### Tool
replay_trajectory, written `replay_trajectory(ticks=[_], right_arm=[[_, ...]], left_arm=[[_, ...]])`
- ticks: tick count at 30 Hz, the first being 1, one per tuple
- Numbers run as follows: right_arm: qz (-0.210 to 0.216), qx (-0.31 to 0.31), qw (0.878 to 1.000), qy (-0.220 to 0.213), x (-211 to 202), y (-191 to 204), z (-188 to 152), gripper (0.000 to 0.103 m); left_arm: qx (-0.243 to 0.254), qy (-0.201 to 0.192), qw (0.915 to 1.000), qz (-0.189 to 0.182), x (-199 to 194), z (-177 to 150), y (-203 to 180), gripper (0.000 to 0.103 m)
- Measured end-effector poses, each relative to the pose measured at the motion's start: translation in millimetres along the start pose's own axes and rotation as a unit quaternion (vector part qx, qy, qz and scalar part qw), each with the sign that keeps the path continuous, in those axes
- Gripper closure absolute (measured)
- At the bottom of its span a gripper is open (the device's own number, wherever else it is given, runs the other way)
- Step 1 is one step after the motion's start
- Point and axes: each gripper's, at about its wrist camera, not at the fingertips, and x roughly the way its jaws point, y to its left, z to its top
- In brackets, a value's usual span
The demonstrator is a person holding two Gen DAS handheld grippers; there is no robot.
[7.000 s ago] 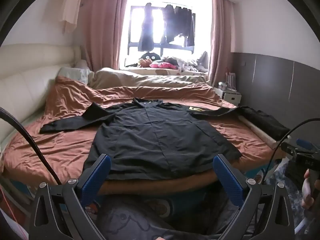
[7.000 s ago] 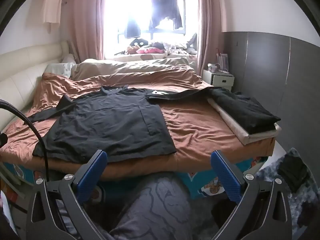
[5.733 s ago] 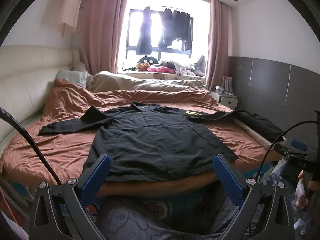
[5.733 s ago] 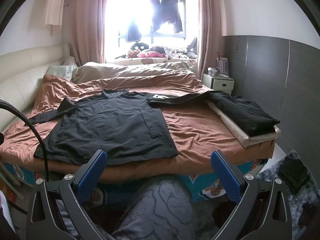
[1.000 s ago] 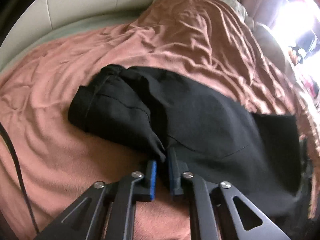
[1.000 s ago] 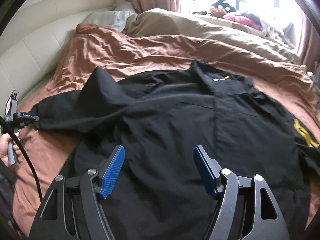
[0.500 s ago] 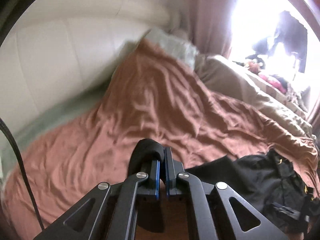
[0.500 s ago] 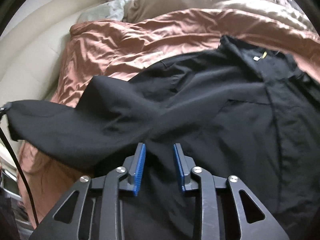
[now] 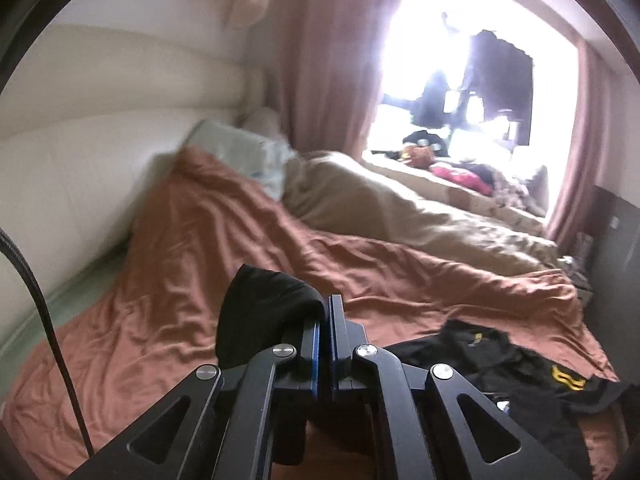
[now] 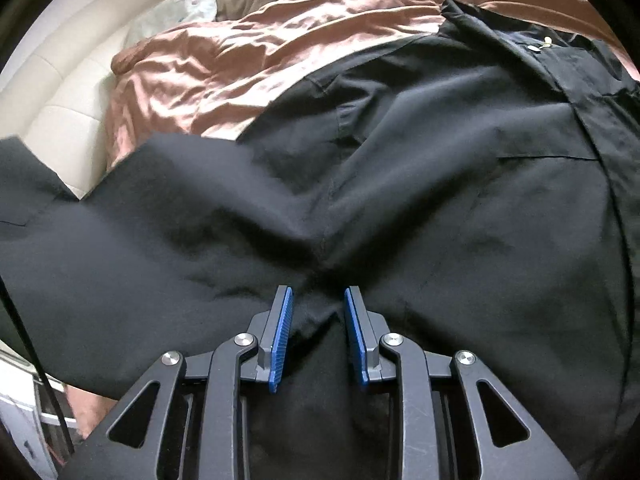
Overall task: Fold large clothes
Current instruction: 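Grasp the sleeve cuff with the left tool and fold it across the jacket body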
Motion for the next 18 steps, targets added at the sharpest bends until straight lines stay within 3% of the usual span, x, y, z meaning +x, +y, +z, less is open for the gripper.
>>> replay_trajectory(ticks=[4,6,8,10,18], right_arm=[[0.01,0.0,1.0,-0.02,-36.0,-18.2,1.1,0.078],[0.011,-0.004,0.999,-0.033,-58.3,-24.6,-1.5,0.07],[0.01,-0.009,0.999,-0.053,-81.6,-32.6,-6.5,0.035],[0.009,-0.01,0.998,-0.067,-105.3,-43.3,-12.1,0.023],[0.002,0.004,0.996,-0.092,-181.9,-97.3,-46.7,0.023]], left_arm=[[0.016,-0.009,0.9992,-0.036,-4.7,10.3,-40.0,0.1],[0.028,-0.013,0.9983,-0.049,-7.5,15.6,-61.5,0.1],[0.043,-0.017,0.9971,-0.061,-10.4,20.3,-84.5,0.1],[0.059,-0.018,0.9952,-0.076,-10.7,24.7,-112.2,0.1],[0.114,0.0,0.9859,-0.122,-3.5,17.4,-209.2,0.1]])
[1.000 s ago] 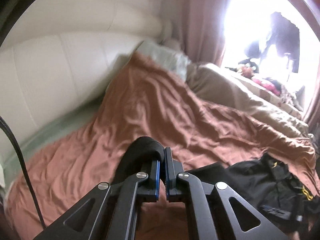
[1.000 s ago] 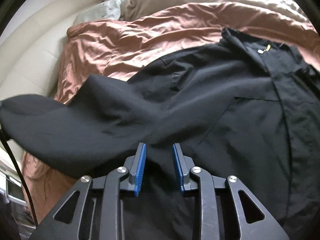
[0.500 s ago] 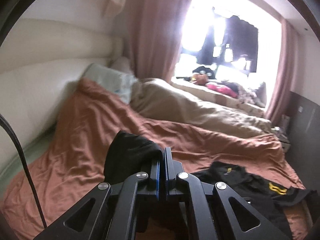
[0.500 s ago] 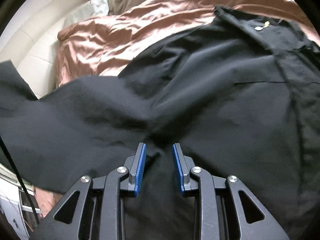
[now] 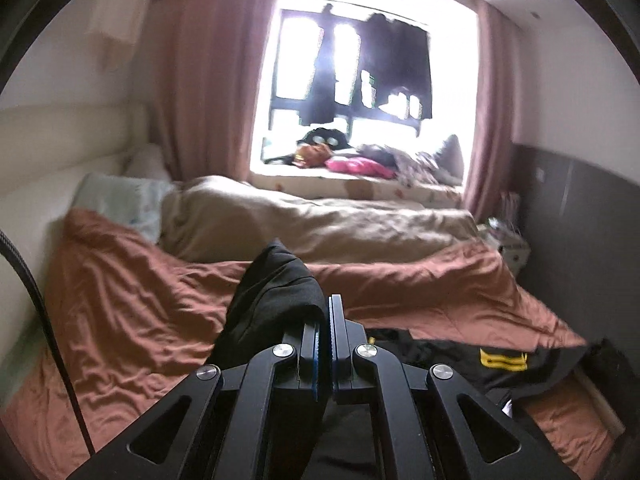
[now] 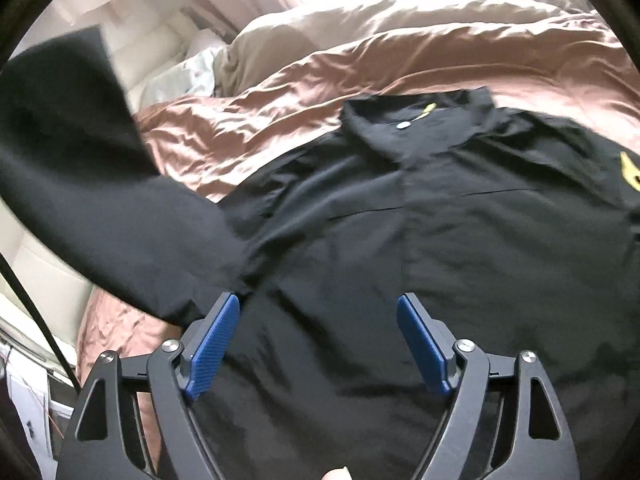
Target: Fold large clothes
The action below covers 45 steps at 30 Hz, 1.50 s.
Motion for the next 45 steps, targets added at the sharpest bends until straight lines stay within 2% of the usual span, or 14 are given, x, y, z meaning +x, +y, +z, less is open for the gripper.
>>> replay_trajectory(ticks=[8,11,13,15,17,19,20,23,26,28,31,34,39,45], right_arm=[[-0.032,0.026,0.999,-0.029,-78.1,-59.4,-18.7,0.023],[-0.045,0.034,0.998,-0.032,-96.3,-77.0,-29.4,0.023],[-0.052,0.039,0.997,-0.031,-104.6,-86.8,-35.2,0.023],[-0.056,0.045,0.997,-0.027,-108.6,-93.0,-37.5,0.023],[-0.062,0.047,0.997,-0.027,-112.4,-94.5,-37.9,0.023],[-0.065,0.05,0.996,-0.029,-116.5,-93.4,-36.2,0.023],[-0.065,0.052,0.996,-0.029,-117.5,-91.2,-35.4,0.023],[-0.069,0.047,0.996,-0.031,-115.2,-86.6,-32.3,0.023],[-0.069,0.034,0.997,-0.027,-103.9,-73.8,-28.3,0.023],[-0.078,0.017,0.997,-0.022,-91.0,-61.0,-23.6,0.023],[-0.092,-0.013,0.996,-0.01,-67.1,-42.0,-17.2,0.023],[-0.108,-0.042,0.993,0.009,-39.4,-22.0,-14.3,0.023],[-0.14,-0.072,0.987,0.043,12.1,5.5,-10.8,0.023],[-0.199,-0.069,0.975,0.071,57.2,0.8,-4.3,0.023]], left_arm=[[0.027,0.052,0.9963,-0.063,53.7,-19.3,-69.6,0.1],[0.032,0.079,0.9924,-0.089,77.9,-37.8,-96.6,0.1],[0.026,0.113,0.9867,-0.114,97.4,-55.8,-110.6,0.098],[0.022,0.169,0.9774,-0.124,120.9,-76.7,-123.3,0.089],[0.015,0.226,0.9649,-0.133,141.5,-96.4,-128.2,0.053],[0.012,0.258,0.9569,-0.133,149.3,-114.3,-127.3,0.033],[0.013,0.261,0.9562,-0.132,148.7,-118.0,-126.1,0.027],[0.0,0.264,0.9553,-0.134,139.1,-126.3,-105.3,0.018],[-0.009,0.258,0.96,-0.109,127.5,-127.1,-77.9,0.018],[-0.005,0.25,0.9651,-0.076,115.5,-130.1,-51.5,0.018],[0.002,0.247,0.9683,-0.035,102.7,-137.8,-20.1,0.018],[-0.007,0.256,0.9668,-0.006,93.3,-152.3,15.3,0.018],[-0.024,0.265,0.9638,0.018,82.1,-179.0,58.0,0.02],[-0.023,0.296,0.9539,0.044,85.1,-213.6,86.4,0.031]])
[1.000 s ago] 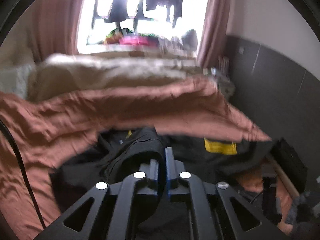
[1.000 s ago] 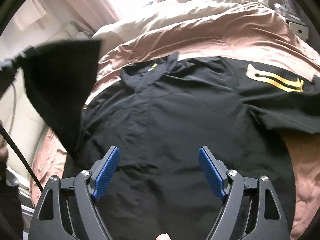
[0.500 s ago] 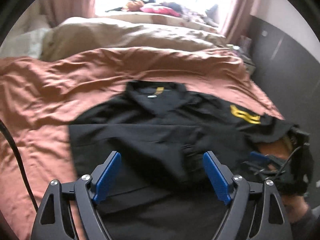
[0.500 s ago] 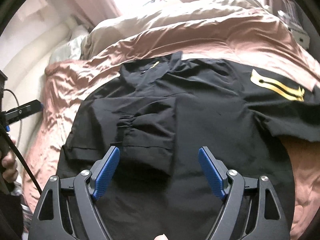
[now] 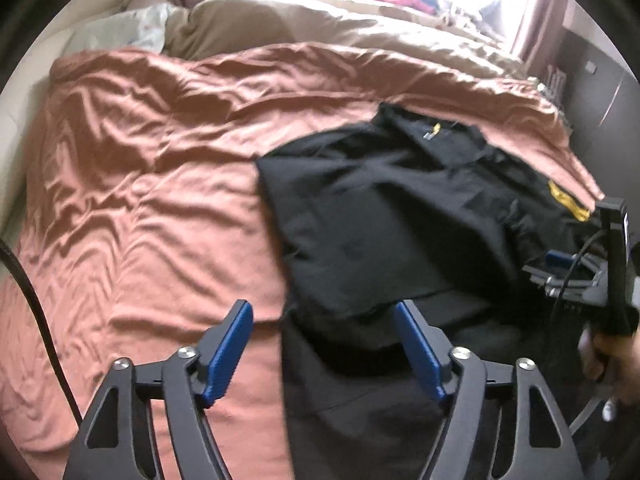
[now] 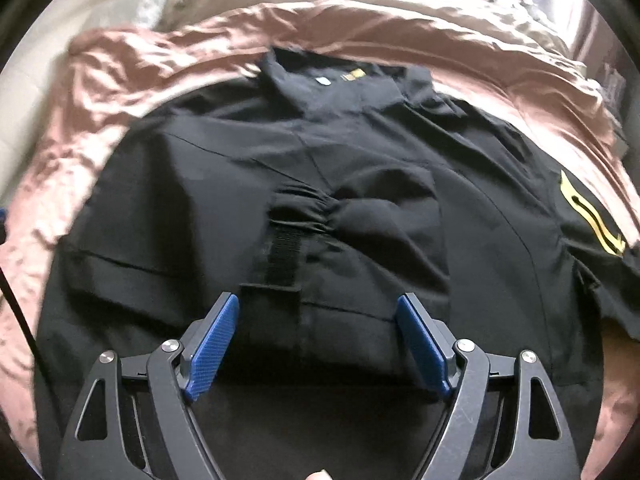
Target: Fold large clothes
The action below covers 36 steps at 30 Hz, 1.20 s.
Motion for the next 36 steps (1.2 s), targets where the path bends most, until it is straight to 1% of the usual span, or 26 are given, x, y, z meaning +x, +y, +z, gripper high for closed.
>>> replay_trajectory(ticks=[1,2,3,5,6,7,8,10,13,15,16,17,18,21,23,24,26,27,28,29,30,31,32,33,35,36], right_arm=[[0.0,0.003,1.0,0.002,2.1,0.8,0.0,0.024],[-0.005,0.004,1.0,0.003,2.5,-1.4,0.8,0.03],[-0.013,0.006,1.0,0.001,1.0,-6.9,2.4,0.032],[-0.022,0.01,1.0,-0.002,-4.3,-14.5,4.2,0.04],[-0.026,0.011,1.0,-0.003,-6.3,-19.0,4.8,0.041],[-0.035,0.01,0.999,-0.004,-8.8,-25.7,6.3,0.042],[-0.043,0.01,0.999,-0.006,-11.1,-30.8,5.9,0.042],[-0.067,0.015,0.998,-0.012,-18.5,-49.5,6.4,0.042],[-0.09,0.04,0.995,-0.023,-31.4,-82.0,4.7,0.042],[-0.114,0.066,0.991,-0.031,-40.9,-107.1,4.4,0.042],[-0.118,0.081,0.989,-0.036,-45.8,-119.3,2.6,0.042],[-0.115,0.099,0.988,-0.038,-50.2,-130.1,0.2,0.042],[-0.097,0.126,0.986,-0.039,-55.1,-145.5,-4.6,0.042],[-0.048,0.166,0.984,-0.043,-62.2,-165.2,-17.0,0.042],[-0.025,0.174,0.984,-0.043,-65.3,-172.4,-26.9,0.042],[0.0,0.178,0.983,-0.035,-61.0,-172.0,-33.3,0.042],[0.029,0.182,0.983,-0.017,-50.0,-173.3,-39.9,0.043],[0.04,0.182,0.982,-0.006,-41.8,-170.7,-43.1,0.046],[0.052,0.183,0.982,0.002,-33.2,-170.0,-43.7,0.059],[0.064,0.186,0.98,0.011,-24.3,-167.4,-44.3,0.067],[0.073,0.192,0.978,0.017,-14.3,-164.6,-43.4,0.069],[0.074,0.194,0.978,0.016,-10.2,-164.6,-41.2,0.073],[0.07,0.193,0.979,0.013,-3.6,-162.2,-36.9,0.08],[0.067,0.193,0.979,0.011,2.0,-162.3,-32.2,0.082],[0.065,0.198,0.978,0.011,9.8,-166.0,-24.9,0.093],[0.064,0.199,0.978,0.009,14.7,-166.5,-21.1,0.094]], left_arm=[[-0.002,0.005,1.0,0.002,4.2,-3.4,2.6,0.034],[-0.004,0.011,0.9999,0.004,9.3,-6.6,4.8,0.036],[-0.005,0.02,0.9998,0.007,16.9,-10.4,6.6,0.039],[-0.006,0.034,0.9993,0.012,29.9,-15.9,9.1,0.054],[-0.008,0.042,0.999,0.015,37.6,-18.6,9.8,0.058],[-0.01,0.046,0.9987,0.019,44.4,-20.8,10.0,0.066],[-0.011,0.051,0.9983,0.025,50.2,-22.7,10.3,0.071],[-0.014,0.063,0.9974,0.034,61.1,-24.5,9.4,0.076],[-0.009,0.07,0.9965,0.046,69.4,-25.5,6.4,0.077],[-0.007,0.076,0.9955,0.056,73.2,-24.7,8.1,0.077],[-0.007,0.078,0.9951,0.061,74.9,-24.7,9.8,0.077],[-0.01,0.079,0.9951,0.059,75.8,-24.8,11.6,0.077],[-0.015,0.079,0.9953,0.054,75.8,-25.0,14.0,0.077],[-0.019,0.077,0.9955,0.053,74.1,-25.0,14.9,0.077],[-0.016,0.076,0.9955,0.055,73.2,-24.8,13.6,0.077],[-0.014,0.076,0.9955,0.056,73.4,-24.4,12.7,0.077],[-0.013,0.076,0.9953,0.058,74.1,-23.6,11.9,0.077],[-0.013,0.077,0.9953,0.058,74.4,-23.3,11.5,0.077],[-0.014,0.078,0.9951,0.059,75.6,-22.9,11.4,0.077],[-0.014,0.078,0.9951,0.059,76.0,-23.3,10.7,0.077],[-0.013,0.079,0.995,0.06,77.1,-23.0,11.1,0.077],[-0.012,0.079,0.9949,0.062,78.2,-23.1,10.9,0.077],[-0.011,0.079,0.9949,0.062,78.7,-23.2,11.3,0.077],[-0.009,0.078,0.9949,0.064,79.2,-23.0,11.7,0.077],[-0.006,0.073,0.9949,0.069,79.6,-22.4,12.7,0.077],[-0.006,0.071,0.9949,0.072,79.9,-22.1,13.5,0.077]])
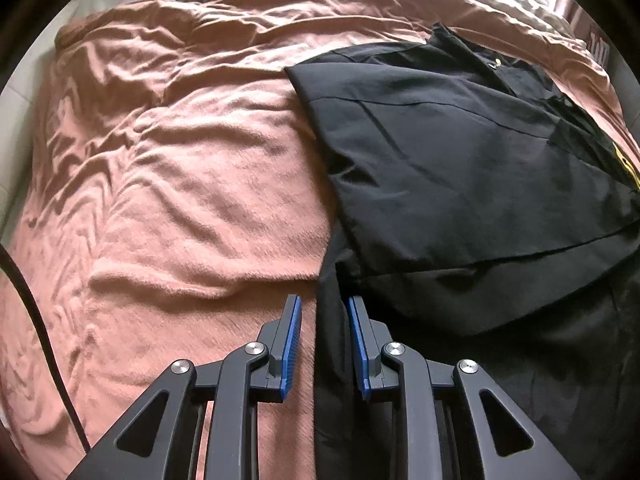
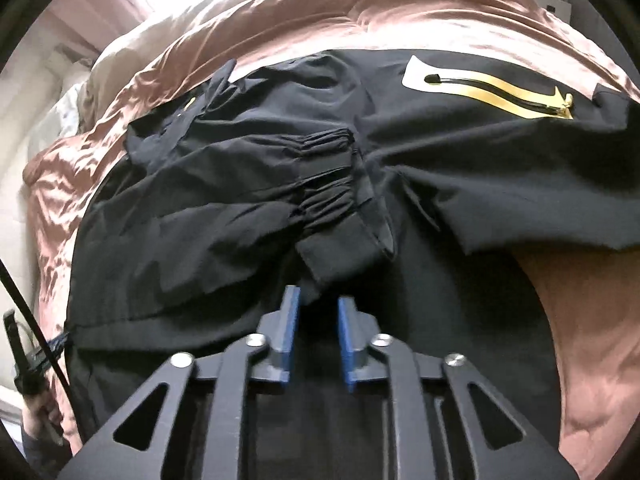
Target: Fold large clothes
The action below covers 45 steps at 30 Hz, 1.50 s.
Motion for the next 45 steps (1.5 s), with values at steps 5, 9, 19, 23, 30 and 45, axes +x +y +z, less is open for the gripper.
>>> replay_trajectory(ticks=[5,9,19,23,30,45], right_arm=[[-0.005,-0.03,0.999,-0.019,7.4,10.6,1.7,0.097],[-0.001,-0.012,1.0,-0.012,4.7,6.1,-0.9,0.096],[-0.02,-0.03,0.996,-0.086,-87.4,-32.6,-16.5,0.021],[-0.043,-0.018,0.993,-0.111,-118.3,-63.3,-27.3,0.021],[-0.08,0.045,0.987,-0.133,-160.2,-133.5,-43.0,0.021],[-0.117,0.123,0.974,-0.15,-159.5,-204.3,-35.2,0.038]], left_arm=[[-0.017,0.002,0.9999,-0.003,4.4,0.8,7.2,0.077],[-0.023,0.006,0.9997,0.006,0.4,2.1,4.8,0.075],[-0.011,-0.049,0.9986,-0.019,-52.1,10.7,-25.4,0.042],[-0.015,-0.066,0.9968,-0.042,-66.4,19.4,-47.7,0.033],[0.003,-0.077,0.9953,-0.059,-75.0,31.7,-100.0,0.03],[0.056,-0.07,0.9911,-0.098,-52.3,48.5,-228.3,0.03]])
